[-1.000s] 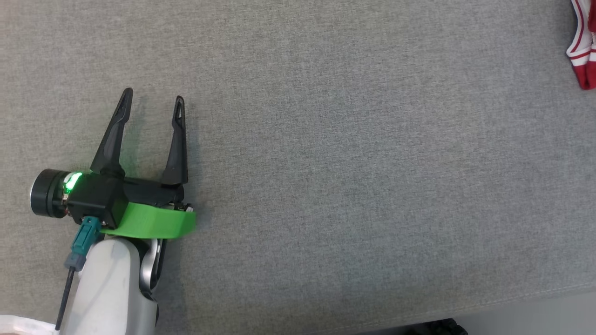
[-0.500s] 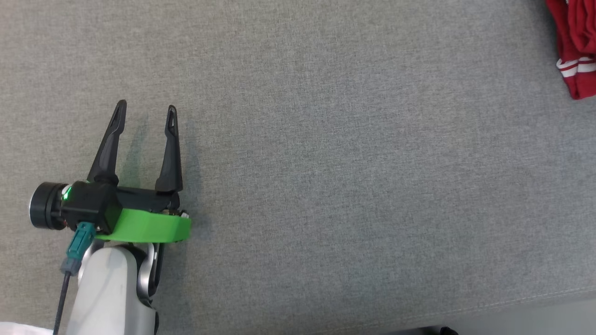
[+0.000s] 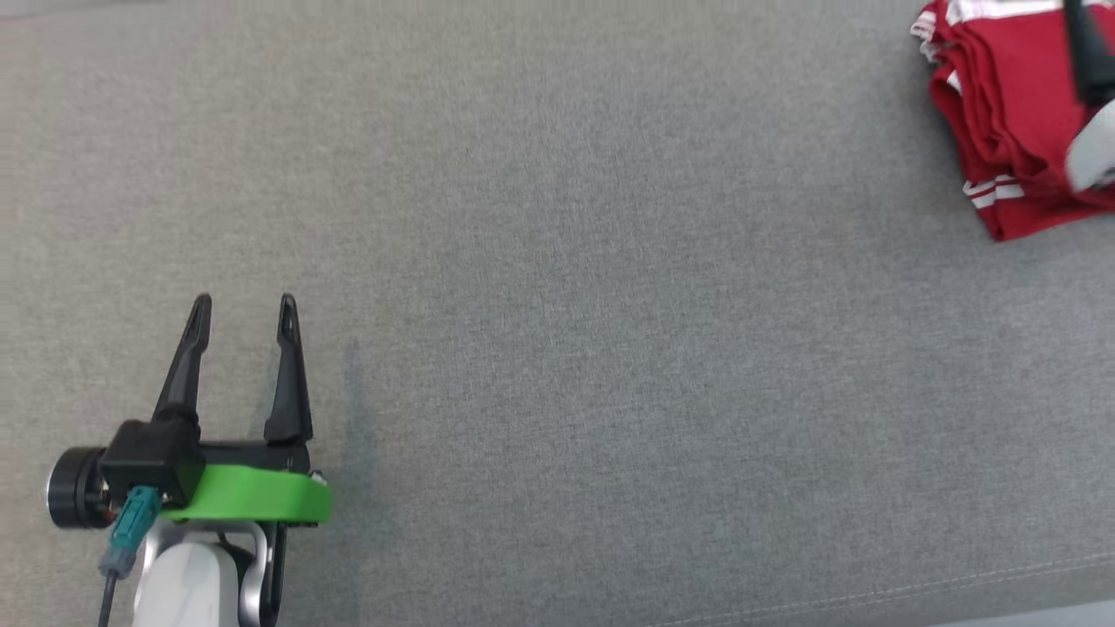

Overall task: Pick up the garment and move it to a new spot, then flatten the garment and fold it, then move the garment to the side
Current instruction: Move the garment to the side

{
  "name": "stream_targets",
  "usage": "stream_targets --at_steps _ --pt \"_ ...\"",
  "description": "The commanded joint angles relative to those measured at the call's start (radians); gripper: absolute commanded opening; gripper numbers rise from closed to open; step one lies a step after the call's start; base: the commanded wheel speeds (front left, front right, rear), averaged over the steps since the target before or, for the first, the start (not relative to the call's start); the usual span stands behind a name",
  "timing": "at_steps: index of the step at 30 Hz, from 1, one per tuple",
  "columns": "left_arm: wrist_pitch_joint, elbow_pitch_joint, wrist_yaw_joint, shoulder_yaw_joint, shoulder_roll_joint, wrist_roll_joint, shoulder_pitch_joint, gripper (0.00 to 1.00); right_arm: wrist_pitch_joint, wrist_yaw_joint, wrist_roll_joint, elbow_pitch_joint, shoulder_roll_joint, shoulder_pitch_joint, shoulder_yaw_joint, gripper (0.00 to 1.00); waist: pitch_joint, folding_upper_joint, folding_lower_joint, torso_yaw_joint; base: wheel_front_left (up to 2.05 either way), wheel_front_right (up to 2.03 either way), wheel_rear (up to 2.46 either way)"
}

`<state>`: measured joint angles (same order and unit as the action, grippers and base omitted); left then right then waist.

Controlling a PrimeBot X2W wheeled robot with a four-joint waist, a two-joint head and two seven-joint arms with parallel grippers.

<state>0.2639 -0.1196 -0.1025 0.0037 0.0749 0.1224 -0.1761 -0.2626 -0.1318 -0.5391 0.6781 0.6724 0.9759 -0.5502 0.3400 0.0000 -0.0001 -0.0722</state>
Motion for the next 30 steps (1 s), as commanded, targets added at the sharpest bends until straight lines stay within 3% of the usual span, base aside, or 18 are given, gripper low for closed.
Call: stream_targets --at_steps 1,13,22,30 --pt "0.0 -0.004 0.002 0.01 -0.001 0.01 0.024 1.0 -0.002 0.002 0.026 -0.028 -0.023 -0.072 0.043 1.0 -0.092 0.0 0.0001 0.013 0.0 0.0 0.0" --pt "0.0 -0.032 -0.006 0.046 -0.01 0.023 0.106 1.0 -0.002 0.002 0.17 -0.296 -0.265 -0.549 0.372 1.0 -0.218 0.0 0.0001 0.035 0.0 0.0 0.0" --pt "0.0 -0.067 -0.012 0.049 -0.011 0.027 0.143 1.0 -0.003 0.002 0.212 -0.399 -0.4 -0.796 0.458 1.0 -0.285 0.0 0.0001 0.052 0.0 0.0 0.0" --pt "0.0 -0.088 -0.019 0.046 -0.012 0.03 0.17 1.0 -0.003 0.002 0.249 -0.452 -0.474 -0.909 0.492 1.0 -0.328 0.0 0.0001 0.063 0.0 0.0 0.0"
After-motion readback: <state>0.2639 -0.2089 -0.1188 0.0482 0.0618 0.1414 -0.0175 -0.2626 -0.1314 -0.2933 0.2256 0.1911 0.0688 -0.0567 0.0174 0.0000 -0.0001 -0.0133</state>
